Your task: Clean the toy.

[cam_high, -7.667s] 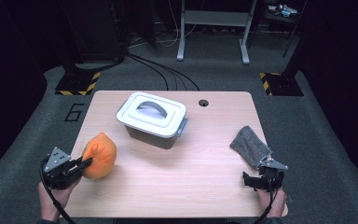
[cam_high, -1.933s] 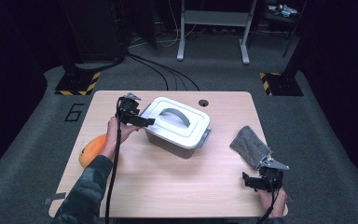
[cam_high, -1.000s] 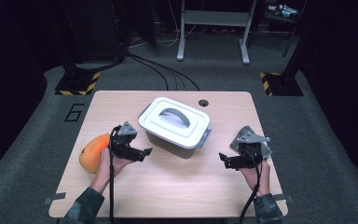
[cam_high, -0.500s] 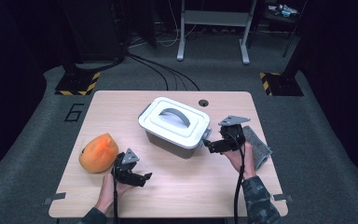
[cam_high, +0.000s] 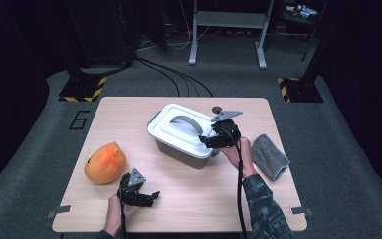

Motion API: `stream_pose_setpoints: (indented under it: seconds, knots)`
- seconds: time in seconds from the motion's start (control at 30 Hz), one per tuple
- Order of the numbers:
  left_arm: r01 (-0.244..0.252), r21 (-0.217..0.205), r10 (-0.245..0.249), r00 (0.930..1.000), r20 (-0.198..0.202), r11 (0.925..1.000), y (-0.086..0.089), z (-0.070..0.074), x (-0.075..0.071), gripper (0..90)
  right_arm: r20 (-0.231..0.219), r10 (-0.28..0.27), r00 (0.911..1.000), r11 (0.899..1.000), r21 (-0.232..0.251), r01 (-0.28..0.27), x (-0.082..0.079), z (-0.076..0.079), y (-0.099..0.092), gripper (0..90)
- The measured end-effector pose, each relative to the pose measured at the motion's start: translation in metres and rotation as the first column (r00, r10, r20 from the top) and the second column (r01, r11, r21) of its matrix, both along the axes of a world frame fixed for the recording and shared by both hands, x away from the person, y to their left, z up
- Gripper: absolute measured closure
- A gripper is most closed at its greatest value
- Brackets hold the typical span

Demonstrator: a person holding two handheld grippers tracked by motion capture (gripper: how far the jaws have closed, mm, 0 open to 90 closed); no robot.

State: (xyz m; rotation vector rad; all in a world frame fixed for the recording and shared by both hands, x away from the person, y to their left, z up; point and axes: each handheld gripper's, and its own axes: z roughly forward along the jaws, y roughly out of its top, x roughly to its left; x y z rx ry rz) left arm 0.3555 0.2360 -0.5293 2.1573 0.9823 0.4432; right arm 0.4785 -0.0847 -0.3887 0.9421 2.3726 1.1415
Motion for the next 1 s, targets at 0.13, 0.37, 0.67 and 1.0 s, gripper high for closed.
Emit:
stream_pose_setpoints:
  seconds: [0.13, 0.37, 0.67, 1.0]
  knots:
    - [-0.016, -0.009, 0.016, 0.9999, 0.004, 0.9998, 0.0, -0.001, 0.0, 10.7, -0.004, -0.005, 1.0, 1.0, 0.001, 0.005, 0.009, -0.002, 0.007, 48.4]
    - [-0.023, -0.013, 0.023, 0.9997, 0.005, 0.9997, 0.0, -0.001, 0.0, 10.7, -0.038, 0.007, 0.9993, 1.0, 0.001, -0.007, 0.017, -0.003, 0.014, 65.4]
    - [-0.025, -0.011, 0.025, 0.9997, 0.002, 0.9996, 0.0, -0.001, -0.001, 10.8, -0.053, -0.085, 0.995, 0.996, -0.002, 0.085, 0.01, -0.003, 0.026, 65.6]
    - [-0.036, -0.013, 0.036, 0.9994, 0.001, 0.9993, 0.0, -0.001, 0.0, 10.9, -0.073, -0.15, 0.986, 0.989, -0.009, 0.15, 0.003, -0.001, 0.04, 65.1]
